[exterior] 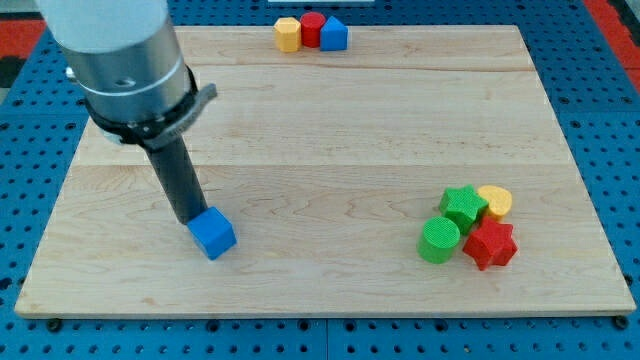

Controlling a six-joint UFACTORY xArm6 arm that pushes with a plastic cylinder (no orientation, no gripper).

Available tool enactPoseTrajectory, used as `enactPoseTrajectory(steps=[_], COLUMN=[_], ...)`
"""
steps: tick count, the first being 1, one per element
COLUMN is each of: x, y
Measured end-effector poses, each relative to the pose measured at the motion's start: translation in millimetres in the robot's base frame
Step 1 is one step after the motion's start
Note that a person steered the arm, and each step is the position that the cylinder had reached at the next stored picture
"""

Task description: Move the blue cube into the green circle

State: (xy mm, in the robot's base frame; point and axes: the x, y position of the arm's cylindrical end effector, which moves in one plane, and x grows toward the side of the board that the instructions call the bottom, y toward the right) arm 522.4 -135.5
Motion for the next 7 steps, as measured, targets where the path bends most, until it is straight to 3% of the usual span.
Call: enactPoseTrajectory(steps=[1, 4, 6, 7], x=[12.9, 38.2, 40.2, 55.9], y=[-13.2, 40.9, 145.4, 170.7])
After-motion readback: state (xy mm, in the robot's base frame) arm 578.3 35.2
